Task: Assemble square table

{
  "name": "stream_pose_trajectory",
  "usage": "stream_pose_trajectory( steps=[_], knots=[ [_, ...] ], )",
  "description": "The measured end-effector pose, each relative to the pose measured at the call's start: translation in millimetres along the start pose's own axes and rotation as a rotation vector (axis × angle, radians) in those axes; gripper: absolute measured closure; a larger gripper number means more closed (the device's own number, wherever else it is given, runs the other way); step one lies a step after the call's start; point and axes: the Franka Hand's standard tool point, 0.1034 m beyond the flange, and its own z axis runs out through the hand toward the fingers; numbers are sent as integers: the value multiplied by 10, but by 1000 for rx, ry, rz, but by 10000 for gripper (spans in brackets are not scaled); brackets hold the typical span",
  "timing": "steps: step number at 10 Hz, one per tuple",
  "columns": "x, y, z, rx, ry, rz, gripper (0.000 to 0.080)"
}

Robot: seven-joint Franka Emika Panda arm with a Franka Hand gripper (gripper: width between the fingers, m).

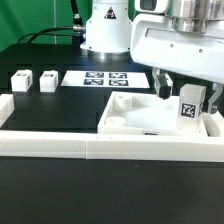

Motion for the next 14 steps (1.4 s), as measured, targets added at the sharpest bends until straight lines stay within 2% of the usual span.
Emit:
stream_pose_trajectory(
  steps=[1,2,4,7,8,9,10,11,14],
  knots=[
    [-30,-32,-126,19,-2,-61,151],
    [-98,30,-260,32,-10,-113,151],
    [-230,91,-416,35,-13,-208,151],
    [-237,94,-394,30,-12,-226,151],
    [-349,50,-398,25,-6,-296,151],
    [-399,81,-441,43,5,-408,151],
    [-397,185,-456,59,36,-585,151],
    [-402,221,-418,60,74,-693,151],
    [-381,240,-410,50,78,-868,151]
  ],
)
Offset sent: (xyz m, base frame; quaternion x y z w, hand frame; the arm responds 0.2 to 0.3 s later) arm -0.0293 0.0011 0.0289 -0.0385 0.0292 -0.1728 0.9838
